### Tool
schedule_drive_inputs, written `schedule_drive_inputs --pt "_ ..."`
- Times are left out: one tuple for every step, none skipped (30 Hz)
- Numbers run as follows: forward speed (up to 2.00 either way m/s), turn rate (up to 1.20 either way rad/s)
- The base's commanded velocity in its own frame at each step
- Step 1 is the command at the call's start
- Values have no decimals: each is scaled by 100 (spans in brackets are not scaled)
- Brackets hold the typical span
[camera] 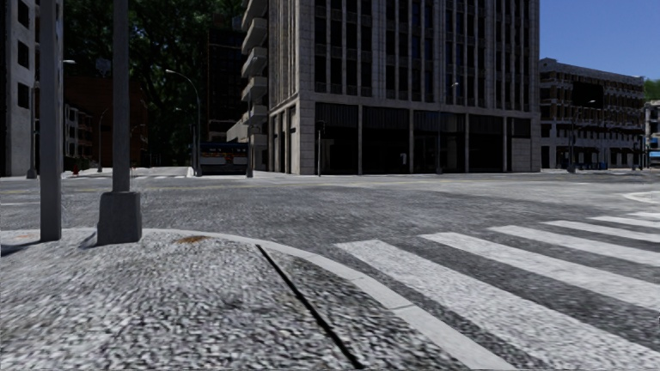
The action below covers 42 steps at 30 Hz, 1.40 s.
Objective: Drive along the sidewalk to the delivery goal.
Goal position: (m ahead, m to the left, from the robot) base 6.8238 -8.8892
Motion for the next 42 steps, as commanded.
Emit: schedule_drive_inputs --pt "161 -57" --pt "162 -57" --pt "162 -57" --pt "162 -57" --pt "162 -57" --pt "162 -57" --pt "162 -57" --pt "162 -57" --pt "162 -57" --pt "162 -57" --pt "162 -57" --pt "162 -57" --pt "162 -57" --pt "162 -57" --pt "162 -57" --pt "162 -57" --pt "162 -57" --pt "162 -57" --pt "162 -57" --pt "162 -57" --pt "162 -57" --pt "162 -57" --pt "162 -57" --pt "162 -57" --pt "162 -57" --pt "162 -57" --pt "162 -57" --pt "162 -57" --pt "162 -57" --pt "162 -57" --pt "162 -57" --pt "162 -57" --pt "162 -57" --pt "162 -57" --pt "162 -57" --pt "162 -57" --pt "162 -57" --pt "162 -57" --pt "162 -57" --pt "162 -58" --pt "162 -58" --pt "162 -60"
